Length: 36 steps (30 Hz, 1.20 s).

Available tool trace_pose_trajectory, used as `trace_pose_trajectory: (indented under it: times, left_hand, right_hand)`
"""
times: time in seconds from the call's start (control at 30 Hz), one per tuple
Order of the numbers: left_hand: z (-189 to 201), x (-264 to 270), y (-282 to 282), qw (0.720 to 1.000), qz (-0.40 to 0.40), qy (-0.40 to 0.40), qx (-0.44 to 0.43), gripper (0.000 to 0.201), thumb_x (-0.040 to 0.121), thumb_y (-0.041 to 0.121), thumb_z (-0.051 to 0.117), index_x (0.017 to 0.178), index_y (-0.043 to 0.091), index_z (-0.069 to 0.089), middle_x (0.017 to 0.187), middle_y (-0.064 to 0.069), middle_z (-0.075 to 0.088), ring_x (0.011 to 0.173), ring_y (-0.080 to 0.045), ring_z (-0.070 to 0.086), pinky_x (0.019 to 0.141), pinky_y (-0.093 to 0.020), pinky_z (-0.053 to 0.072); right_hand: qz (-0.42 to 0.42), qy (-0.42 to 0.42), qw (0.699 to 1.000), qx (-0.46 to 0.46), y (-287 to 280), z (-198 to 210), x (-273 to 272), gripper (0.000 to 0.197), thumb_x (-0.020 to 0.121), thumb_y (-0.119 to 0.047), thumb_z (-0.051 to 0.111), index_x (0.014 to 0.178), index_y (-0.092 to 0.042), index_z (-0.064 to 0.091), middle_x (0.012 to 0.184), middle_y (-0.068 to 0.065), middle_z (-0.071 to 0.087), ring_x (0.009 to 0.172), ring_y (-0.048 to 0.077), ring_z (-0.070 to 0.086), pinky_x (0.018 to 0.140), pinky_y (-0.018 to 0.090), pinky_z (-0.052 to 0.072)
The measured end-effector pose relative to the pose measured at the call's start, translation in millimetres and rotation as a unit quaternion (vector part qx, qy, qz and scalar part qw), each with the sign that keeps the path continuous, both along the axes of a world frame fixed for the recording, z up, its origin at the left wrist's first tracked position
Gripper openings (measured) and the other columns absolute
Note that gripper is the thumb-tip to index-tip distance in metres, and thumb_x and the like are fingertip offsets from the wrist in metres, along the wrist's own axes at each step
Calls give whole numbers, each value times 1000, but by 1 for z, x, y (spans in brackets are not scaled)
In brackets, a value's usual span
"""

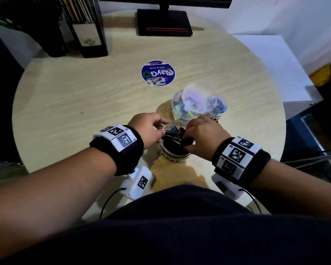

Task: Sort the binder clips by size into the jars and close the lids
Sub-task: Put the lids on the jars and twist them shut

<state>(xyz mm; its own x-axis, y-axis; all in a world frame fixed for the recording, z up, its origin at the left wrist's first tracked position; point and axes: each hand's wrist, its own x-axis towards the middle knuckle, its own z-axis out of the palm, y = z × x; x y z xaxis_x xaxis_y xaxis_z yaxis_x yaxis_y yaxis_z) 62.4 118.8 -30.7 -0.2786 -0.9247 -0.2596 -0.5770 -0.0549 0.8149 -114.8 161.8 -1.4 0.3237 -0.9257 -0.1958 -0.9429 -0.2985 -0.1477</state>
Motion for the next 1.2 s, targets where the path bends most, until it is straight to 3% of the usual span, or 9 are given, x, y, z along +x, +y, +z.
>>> trace_pose_trajectory:
  times: [0.17,0.27,0.33,0.43,0.57,0.67,0.87,1.03,1.2]
  left_hand:
    - [1,0,2,1000,6,4,-1,26,82,6,67,102,22,68,80,7,61,39,7,52,59,-18,52]
    - [3,0,2,1000,1,2,0,25,83,6,66,102,21,68,81,6,62,44,3,55,60,-17,51]
    - [4,1,3,1000,8,11,11,24,83,6,66,103,20,68,81,6,61,52,-6,59,66,-24,53]
    - [3,1,5,999,18,25,16,25,83,4,66,103,19,68,78,9,59,55,-12,61,70,-31,55]
    - [3,1,5,999,19,28,17,26,83,5,66,103,20,68,80,9,61,55,-10,61,69,-28,54]
    - [2,3,5,999,19,28,15,27,83,6,66,103,23,68,80,11,62,49,-3,58,68,-26,53]
    - [4,4,7,999,15,38,24,28,83,3,65,100,24,66,82,7,61,55,-13,61,71,-34,56]
    - [5,6,8,998,23,25,45,33,79,-1,62,85,31,59,77,2,60,53,-16,61,67,-33,55]
    - [3,16,7,998,4,-33,62,18,77,17,72,67,19,57,58,3,63,55,-18,59,68,-38,55]
  right_hand:
    - [4,-48,999,19,-5,2,-12,40,74,-58,56,90,-27,75,103,-5,65,98,24,51,84,37,43]
    - [-118,-174,975,-72,-11,-5,-34,46,78,-50,48,75,-10,72,86,7,68,82,28,60,73,33,46]
    - [-211,-118,968,-60,-13,-8,-49,40,82,-40,48,75,-7,70,85,11,66,83,31,60,68,31,42]
    - [-180,11,983,-7,-9,-20,-62,24,85,-28,57,100,-15,70,109,8,65,98,32,57,78,31,42]
    - [-179,63,978,90,-1,-41,-66,64,79,-29,64,138,-28,40,145,2,36,122,31,42,99,35,40]
    - [-206,50,972,104,-1,-46,-65,55,80,-29,63,132,-27,48,128,7,43,113,29,50,92,36,47]
    - [-198,71,970,124,-1,-36,-64,53,75,-30,66,126,-35,52,121,7,45,108,32,50,89,33,44]
    - [-225,33,965,132,2,-32,-68,40,71,-33,70,110,-26,63,102,5,62,95,25,58,80,30,48]
    - [-308,-184,931,61,6,-14,-54,23,69,-28,74,90,-27,64,81,-1,64,82,20,61,72,22,40]
